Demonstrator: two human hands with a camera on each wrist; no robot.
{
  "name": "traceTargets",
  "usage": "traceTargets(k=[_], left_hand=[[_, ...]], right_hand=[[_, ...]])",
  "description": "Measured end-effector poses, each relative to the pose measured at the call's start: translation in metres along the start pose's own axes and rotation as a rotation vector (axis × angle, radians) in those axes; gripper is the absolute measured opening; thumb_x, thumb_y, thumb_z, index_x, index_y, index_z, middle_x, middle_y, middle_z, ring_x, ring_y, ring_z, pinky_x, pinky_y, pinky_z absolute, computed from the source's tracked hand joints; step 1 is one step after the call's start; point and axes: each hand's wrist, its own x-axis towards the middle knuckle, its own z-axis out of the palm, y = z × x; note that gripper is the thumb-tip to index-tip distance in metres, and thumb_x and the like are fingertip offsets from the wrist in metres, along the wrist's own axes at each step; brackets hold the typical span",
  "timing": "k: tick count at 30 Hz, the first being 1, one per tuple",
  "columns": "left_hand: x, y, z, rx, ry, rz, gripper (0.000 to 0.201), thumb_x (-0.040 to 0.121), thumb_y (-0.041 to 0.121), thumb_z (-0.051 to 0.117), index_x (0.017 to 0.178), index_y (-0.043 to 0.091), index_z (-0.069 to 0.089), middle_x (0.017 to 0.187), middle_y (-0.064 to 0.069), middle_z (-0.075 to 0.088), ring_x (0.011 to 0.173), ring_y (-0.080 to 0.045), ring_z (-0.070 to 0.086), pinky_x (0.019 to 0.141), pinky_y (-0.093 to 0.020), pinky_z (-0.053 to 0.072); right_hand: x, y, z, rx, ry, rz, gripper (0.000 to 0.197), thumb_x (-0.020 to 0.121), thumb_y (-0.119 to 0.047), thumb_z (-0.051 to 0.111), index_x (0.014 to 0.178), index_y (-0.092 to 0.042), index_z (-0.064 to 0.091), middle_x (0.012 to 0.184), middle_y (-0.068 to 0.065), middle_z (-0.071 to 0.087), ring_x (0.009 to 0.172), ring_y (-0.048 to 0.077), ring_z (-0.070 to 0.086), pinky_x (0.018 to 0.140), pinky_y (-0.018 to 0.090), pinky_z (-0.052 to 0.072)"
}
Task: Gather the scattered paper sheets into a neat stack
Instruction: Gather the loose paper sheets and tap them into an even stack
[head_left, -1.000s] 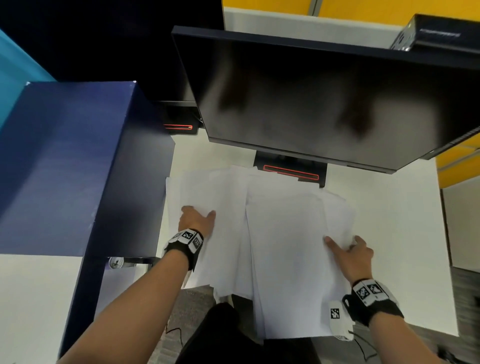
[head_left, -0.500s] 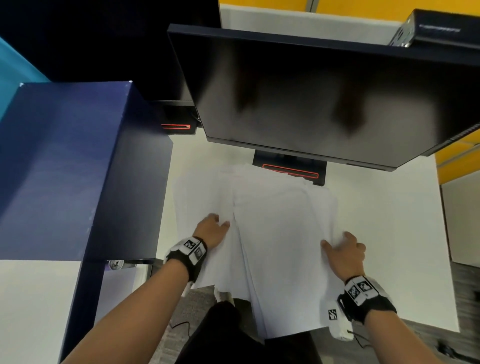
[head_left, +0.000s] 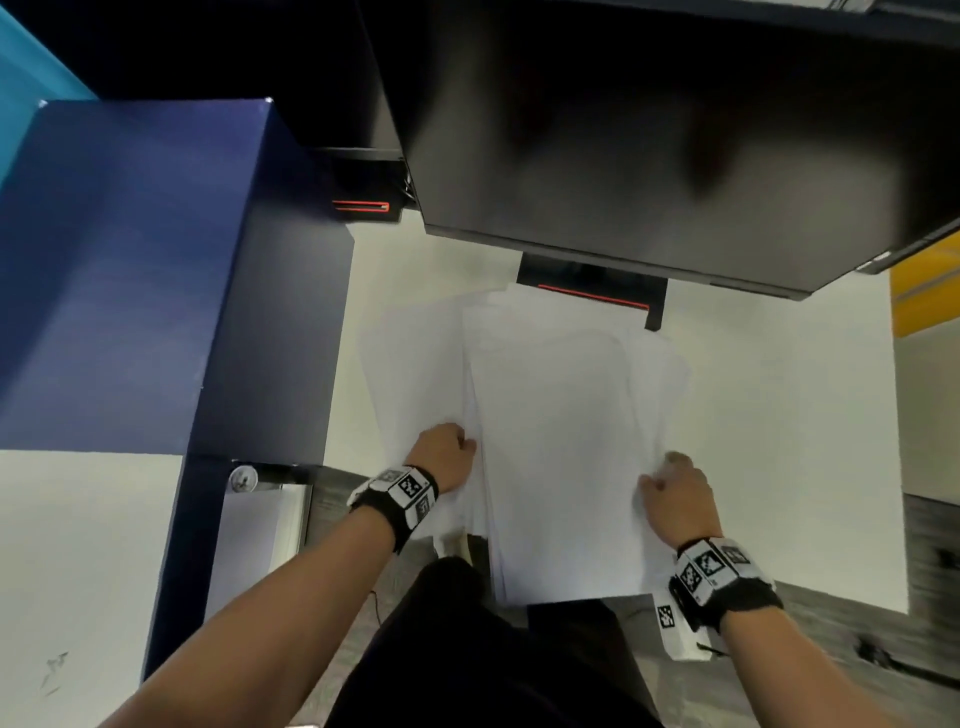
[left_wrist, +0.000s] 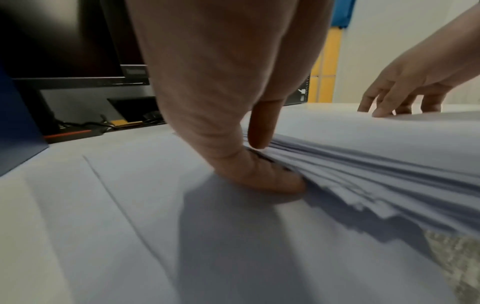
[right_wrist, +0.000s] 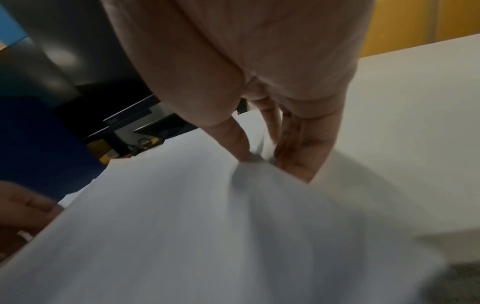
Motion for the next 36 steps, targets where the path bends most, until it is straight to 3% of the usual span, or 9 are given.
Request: traceTargets(k=[5,9,13,19,22,26,30,33,36], left_hand=[[-0.005,0.006,0.017,0.062,-0.064,-0.006,0.024,0.101,0.016,0.041,0.098,0.002,0.06,0.114,-0.017,0.067,0.106,-0.032,0.062,0.08,-0.025,0.041],[0.01,0.008,-0.004,-0.051,-0.04,-0.085,0.031,0.099,0.032,0.046,0.107,0.005,0.061,0.112,-0.012,0.069,0.1,-0.026,0.065,0.085,-0.03,0.05],[0.049,0.043,-0.029,-0.13,0.167,-0.071,0.048,0.102,0.043,0.042,0.129,0.004,0.05,0.127,-0.015,0.063,0.116,-0.032,0.061,0.098,-0.034,0.047],[0.077,0.088,-0.025,0.051,0.146,0.03,0.026,0.103,0.013,0.038,0.124,0.001,0.048,0.125,-0.018,0.06,0.113,-0.035,0.061,0.09,-0.037,0.047],[0.076,0.075,-0.028,0.058,0.146,0.07,0.029,0.104,0.02,0.039,0.121,0.001,0.054,0.122,-0.016,0.062,0.114,-0.033,0.06,0.091,-0.037,0.047],[0.066,0.02,-0.05,-0.033,0.362,-0.161,0.06,0.091,0.051,0.057,0.136,0.012,0.053,0.135,-0.016,0.055,0.128,-0.035,0.05,0.105,-0.041,0.043],[0.049,-0.024,-0.07,-0.157,0.449,-0.554,0.098,0.075,0.058,0.074,0.144,0.002,0.033,0.146,-0.021,0.037,0.134,-0.04,0.041,0.105,-0.051,0.044],[0.057,-0.04,-0.076,-0.321,0.38,-0.555,0.1,0.073,0.055,0.078,0.144,-0.002,0.037,0.141,-0.019,0.05,0.124,-0.04,0.056,0.098,-0.045,0.051],[0.065,-0.033,-0.082,-0.26,0.3,-0.437,0.067,0.08,0.046,0.075,0.128,0.003,0.06,0.126,-0.015,0.067,0.112,-0.037,0.066,0.088,-0.036,0.054]], right_hand=[[-0.02,-0.003,0.013,0.004,-0.098,0.065,0.033,0.096,-0.016,0.052,0.123,0.003,0.046,0.116,0.025,0.062,0.108,0.041,0.06,0.079,0.032,0.042],[0.014,0.0,-0.013,-0.004,-0.089,0.137,0.044,0.089,-0.042,0.057,0.109,-0.003,0.061,0.106,0.015,0.068,0.089,0.029,0.059,0.076,0.031,0.042],[0.067,-0.032,-0.041,0.108,0.104,0.08,0.058,0.096,-0.037,0.051,0.135,0.005,0.049,0.136,0.029,0.05,0.122,0.041,0.052,0.104,0.04,0.039],[0.098,-0.09,-0.029,0.046,0.062,-0.021,0.038,0.101,-0.014,0.037,0.129,0.009,0.049,0.131,0.032,0.046,0.118,0.046,0.048,0.098,0.04,0.04],[0.098,-0.085,-0.029,0.094,0.075,-0.01,0.045,0.1,-0.019,0.041,0.14,0.001,0.046,0.14,0.029,0.041,0.122,0.044,0.049,0.104,0.041,0.039],[0.093,-0.061,-0.036,0.179,0.101,0.029,0.059,0.094,-0.029,0.056,0.146,-0.005,0.041,0.14,0.026,0.045,0.128,0.04,0.046,0.11,0.04,0.034],[0.082,-0.034,-0.042,0.277,0.142,0.094,0.068,0.089,-0.039,0.063,0.145,-0.007,0.041,0.139,0.021,0.05,0.125,0.035,0.05,0.106,0.038,0.037],[0.079,-0.025,-0.039,0.31,0.134,0.106,0.076,0.086,-0.048,0.065,0.146,-0.007,0.041,0.142,0.019,0.046,0.122,0.035,0.054,0.104,0.038,0.04],[0.084,-0.032,-0.034,0.298,0.116,0.064,0.081,0.085,-0.05,0.065,0.147,-0.005,0.039,0.142,0.02,0.045,0.121,0.037,0.054,0.105,0.04,0.041]])
